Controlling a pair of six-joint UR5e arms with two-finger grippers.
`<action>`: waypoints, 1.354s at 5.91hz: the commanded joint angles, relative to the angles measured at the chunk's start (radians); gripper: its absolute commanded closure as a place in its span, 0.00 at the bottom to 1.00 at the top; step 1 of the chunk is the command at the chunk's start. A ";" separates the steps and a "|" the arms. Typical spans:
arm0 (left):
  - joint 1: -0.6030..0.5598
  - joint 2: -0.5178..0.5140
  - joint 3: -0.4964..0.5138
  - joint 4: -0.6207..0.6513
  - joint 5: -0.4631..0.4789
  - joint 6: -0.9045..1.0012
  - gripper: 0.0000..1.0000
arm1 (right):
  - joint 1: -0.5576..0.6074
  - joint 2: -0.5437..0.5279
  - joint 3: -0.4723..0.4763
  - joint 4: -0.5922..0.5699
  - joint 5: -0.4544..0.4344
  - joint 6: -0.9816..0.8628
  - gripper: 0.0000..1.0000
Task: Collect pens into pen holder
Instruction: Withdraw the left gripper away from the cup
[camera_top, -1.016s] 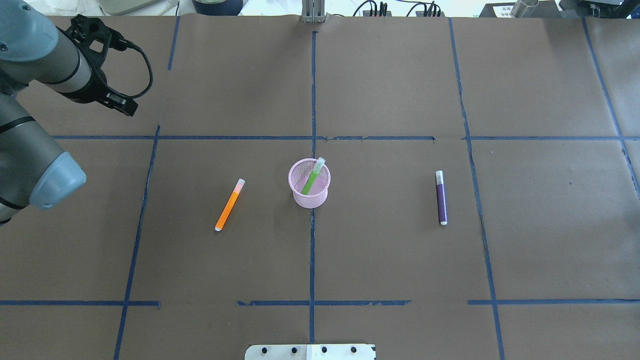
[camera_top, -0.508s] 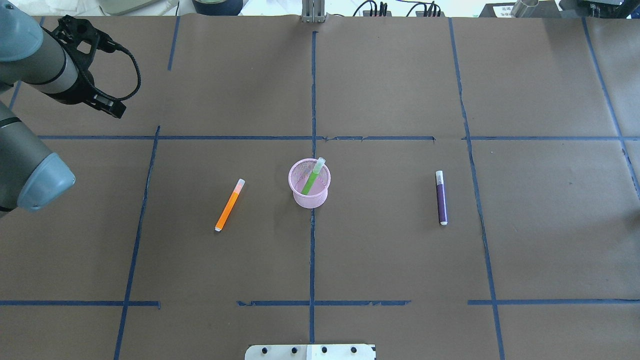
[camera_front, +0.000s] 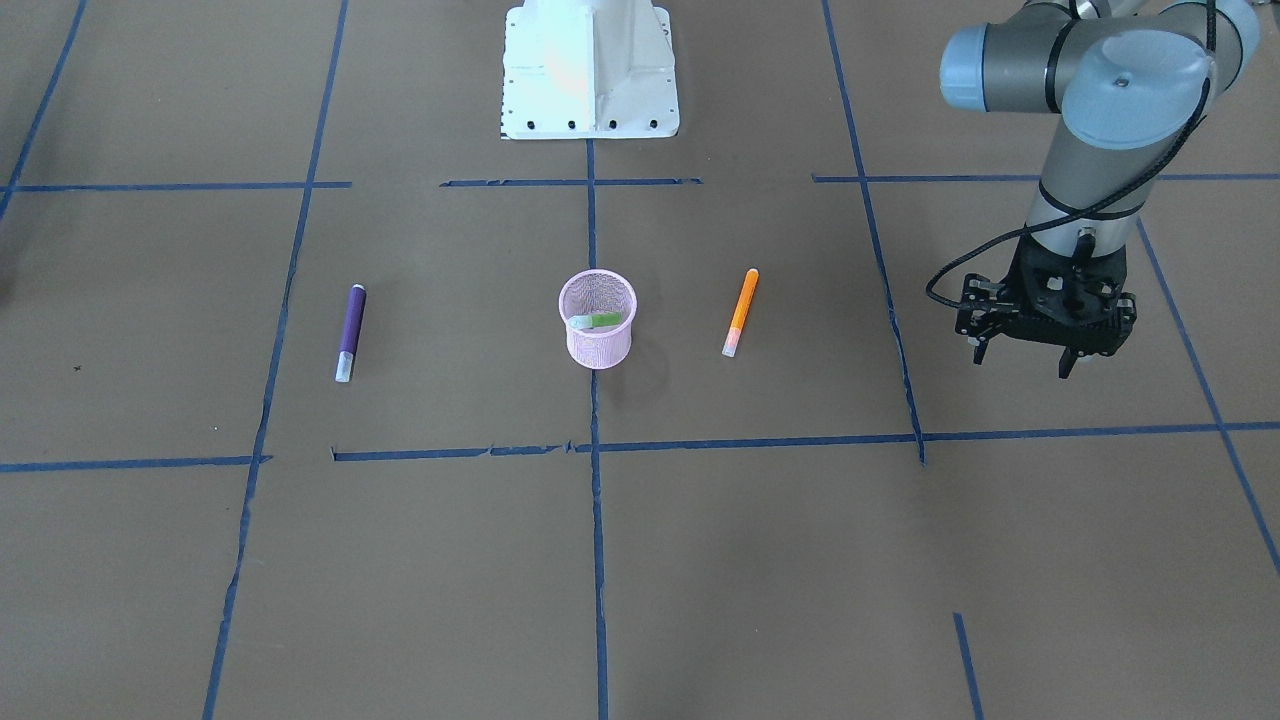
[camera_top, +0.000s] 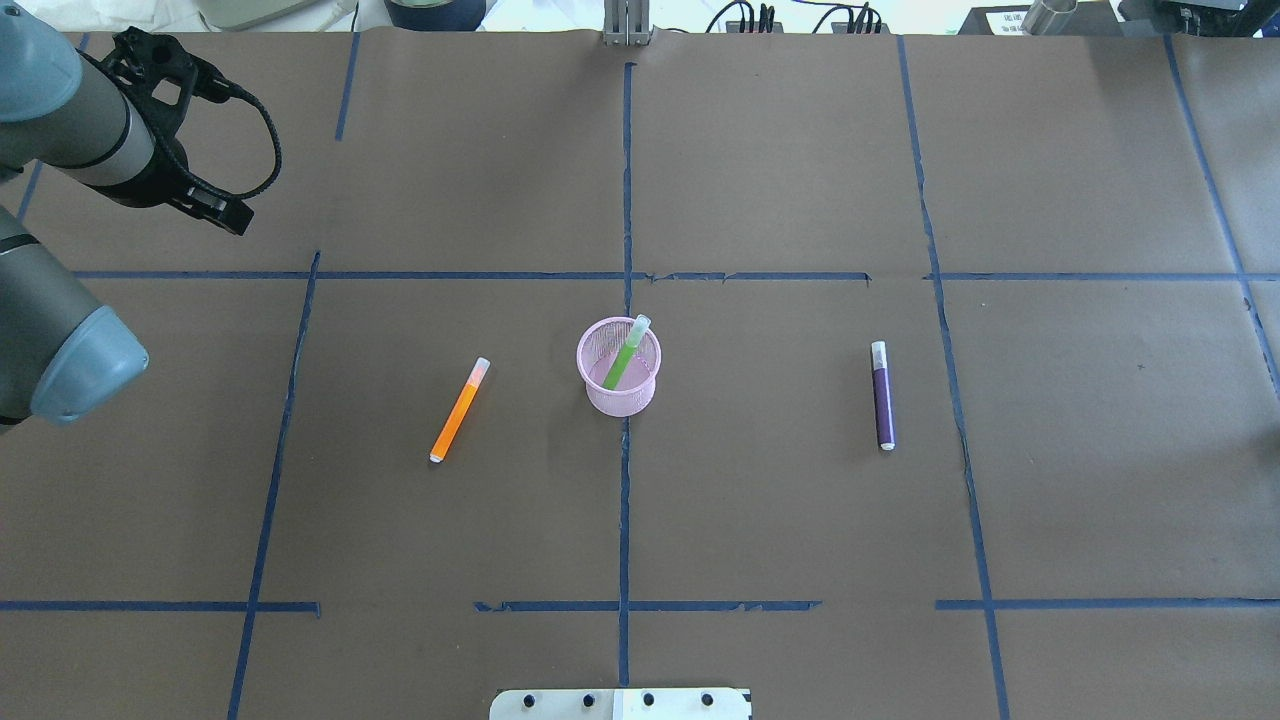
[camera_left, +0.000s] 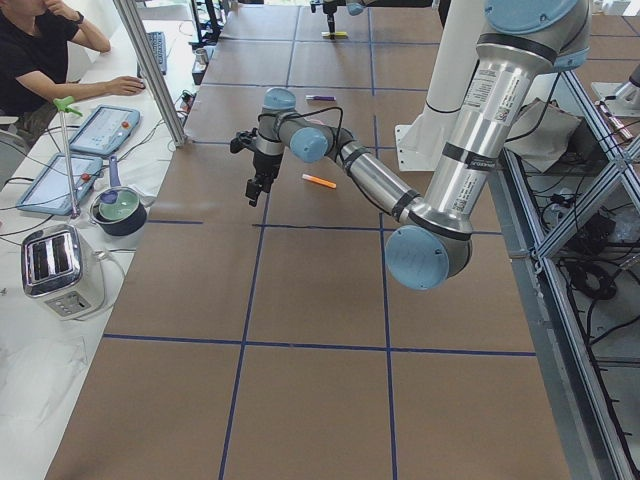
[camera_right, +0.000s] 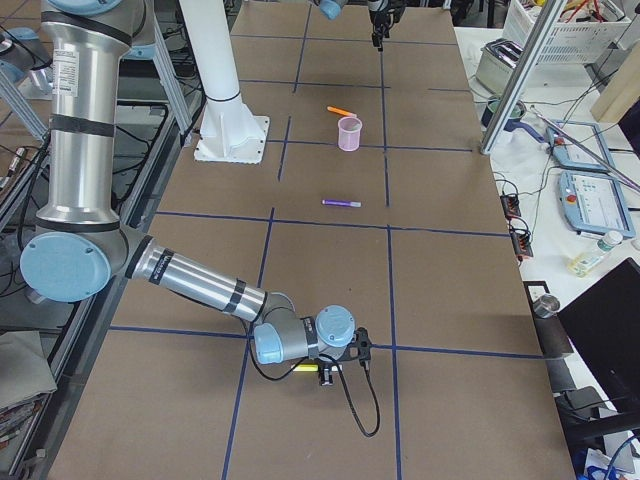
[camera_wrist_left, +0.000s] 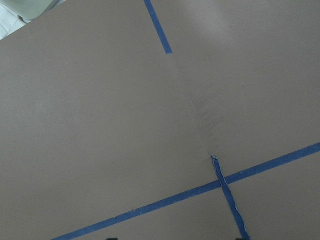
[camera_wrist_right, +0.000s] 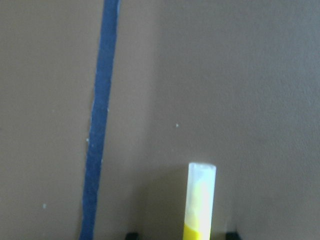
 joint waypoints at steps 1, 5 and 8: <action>-0.001 0.001 -0.012 0.002 0.000 0.000 0.17 | 0.000 -0.049 0.050 0.014 0.002 -0.009 1.00; -0.001 0.001 -0.037 0.005 0.000 -0.003 0.16 | 0.019 -0.051 0.093 0.038 0.037 0.009 1.00; -0.002 0.001 -0.055 0.006 -0.001 -0.003 0.16 | 0.055 -0.038 0.382 0.040 0.068 0.338 1.00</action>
